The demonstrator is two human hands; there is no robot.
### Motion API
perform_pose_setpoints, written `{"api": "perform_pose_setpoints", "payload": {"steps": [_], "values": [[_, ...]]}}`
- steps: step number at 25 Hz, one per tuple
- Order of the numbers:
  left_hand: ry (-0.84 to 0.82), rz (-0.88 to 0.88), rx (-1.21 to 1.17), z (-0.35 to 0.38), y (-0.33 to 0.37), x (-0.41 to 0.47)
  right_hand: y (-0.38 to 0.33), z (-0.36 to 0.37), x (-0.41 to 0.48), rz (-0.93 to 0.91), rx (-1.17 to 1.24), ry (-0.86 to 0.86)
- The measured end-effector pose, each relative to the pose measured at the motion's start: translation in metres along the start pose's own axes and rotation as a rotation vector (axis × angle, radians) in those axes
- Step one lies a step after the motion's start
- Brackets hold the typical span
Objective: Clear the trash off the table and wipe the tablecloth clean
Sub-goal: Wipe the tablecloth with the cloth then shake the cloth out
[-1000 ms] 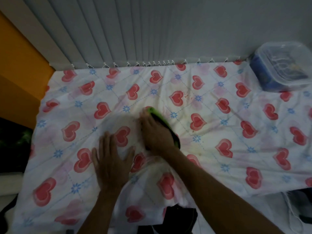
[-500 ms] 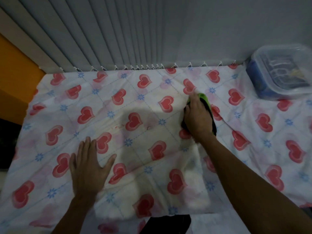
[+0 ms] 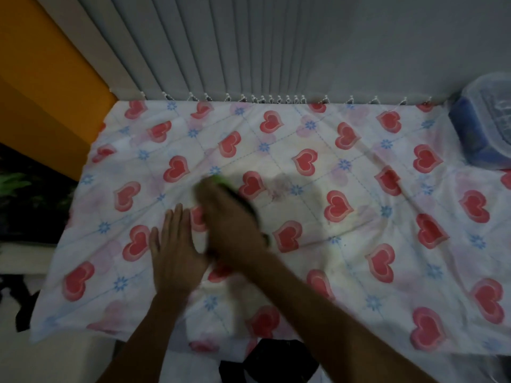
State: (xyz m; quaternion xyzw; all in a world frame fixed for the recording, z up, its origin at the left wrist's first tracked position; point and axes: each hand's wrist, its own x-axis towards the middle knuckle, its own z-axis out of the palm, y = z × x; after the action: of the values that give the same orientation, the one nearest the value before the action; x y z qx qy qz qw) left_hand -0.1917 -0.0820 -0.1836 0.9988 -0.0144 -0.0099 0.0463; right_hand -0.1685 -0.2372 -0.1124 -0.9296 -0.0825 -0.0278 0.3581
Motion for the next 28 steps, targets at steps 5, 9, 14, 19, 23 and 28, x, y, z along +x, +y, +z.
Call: {"api": "perform_pose_setpoints", "payload": {"steps": [5, 9, 14, 19, 23, 28], "values": [[0.003, -0.003, -0.006, 0.005, -0.001, 0.002, 0.02, 0.09, 0.06, -0.271, -0.162, -0.042], [-0.006, -0.044, 0.016, -0.001, 0.005, 0.006, 0.06, 0.053, 0.107, -0.18, -0.258, -0.061], [-0.077, -0.101, 0.05, -0.008, 0.01, 0.008, 0.147, -0.021, 0.133, 0.026, -0.263, 0.302], [-0.093, -0.09, 0.045, -0.009, 0.011, 0.009, 0.225, -0.095, 0.117, 0.197, -0.272, 0.395], [-0.092, -0.093, 0.049, -0.009, 0.011, 0.008, 0.266, -0.136, 0.097, 0.359, -0.313, 0.398], [-0.057, -0.079, 0.019, -0.007, 0.009, 0.005, 0.294, -0.182, 0.04, 0.468, -0.327, 0.417]]}}
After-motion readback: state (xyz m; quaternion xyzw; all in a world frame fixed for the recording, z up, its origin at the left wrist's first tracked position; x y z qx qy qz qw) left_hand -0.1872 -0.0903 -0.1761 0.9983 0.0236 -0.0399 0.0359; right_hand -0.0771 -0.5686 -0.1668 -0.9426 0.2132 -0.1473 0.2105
